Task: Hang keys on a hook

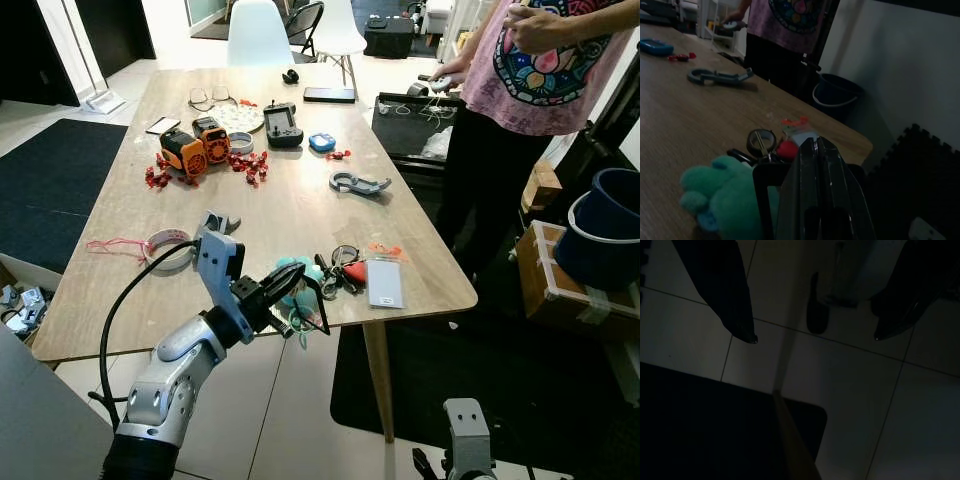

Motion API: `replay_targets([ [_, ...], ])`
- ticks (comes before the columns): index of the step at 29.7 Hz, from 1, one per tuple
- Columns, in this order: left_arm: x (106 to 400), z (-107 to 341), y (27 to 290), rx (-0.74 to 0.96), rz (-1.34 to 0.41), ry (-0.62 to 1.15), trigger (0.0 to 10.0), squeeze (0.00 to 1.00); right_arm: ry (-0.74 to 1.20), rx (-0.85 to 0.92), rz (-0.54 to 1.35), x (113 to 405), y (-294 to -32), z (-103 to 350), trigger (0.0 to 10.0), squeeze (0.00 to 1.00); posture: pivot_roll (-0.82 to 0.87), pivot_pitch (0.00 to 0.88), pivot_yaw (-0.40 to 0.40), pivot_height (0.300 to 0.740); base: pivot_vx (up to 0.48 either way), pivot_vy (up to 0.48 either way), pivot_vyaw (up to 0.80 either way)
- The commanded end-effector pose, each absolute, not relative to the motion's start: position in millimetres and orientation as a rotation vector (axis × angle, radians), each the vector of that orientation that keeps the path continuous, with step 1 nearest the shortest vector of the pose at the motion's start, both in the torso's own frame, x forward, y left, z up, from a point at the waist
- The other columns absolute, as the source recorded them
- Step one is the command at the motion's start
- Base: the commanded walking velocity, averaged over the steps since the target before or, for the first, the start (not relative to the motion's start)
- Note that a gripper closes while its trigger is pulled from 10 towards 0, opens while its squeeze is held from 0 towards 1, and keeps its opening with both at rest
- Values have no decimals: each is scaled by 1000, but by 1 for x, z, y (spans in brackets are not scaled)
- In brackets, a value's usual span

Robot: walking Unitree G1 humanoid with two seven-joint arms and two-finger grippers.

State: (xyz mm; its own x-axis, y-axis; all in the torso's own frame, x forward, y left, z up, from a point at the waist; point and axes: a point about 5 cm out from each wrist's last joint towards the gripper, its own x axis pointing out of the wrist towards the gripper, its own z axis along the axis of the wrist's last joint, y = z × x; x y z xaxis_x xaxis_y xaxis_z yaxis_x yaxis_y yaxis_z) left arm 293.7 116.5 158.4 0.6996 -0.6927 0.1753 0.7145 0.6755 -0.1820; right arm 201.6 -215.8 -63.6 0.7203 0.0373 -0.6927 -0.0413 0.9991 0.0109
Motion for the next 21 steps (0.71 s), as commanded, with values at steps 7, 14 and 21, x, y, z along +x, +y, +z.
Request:
replay_targets([
  [7,302,165,108,-193,-753,-154,0,0,790,4,24,194,-219,-68,10000,0,17,82,4,740,0,0,0],
  [14,311,147,145,-65,-521,-123,0,0,791,4,23,193,-219,-68,10000,0,24,89,-1,740,0,0,0],
  [21,315,144,167,-26,-377,-142,0,0,792,4,23,193,-220,-68,10000,0,24,94,-3,740,0,0,0],
])
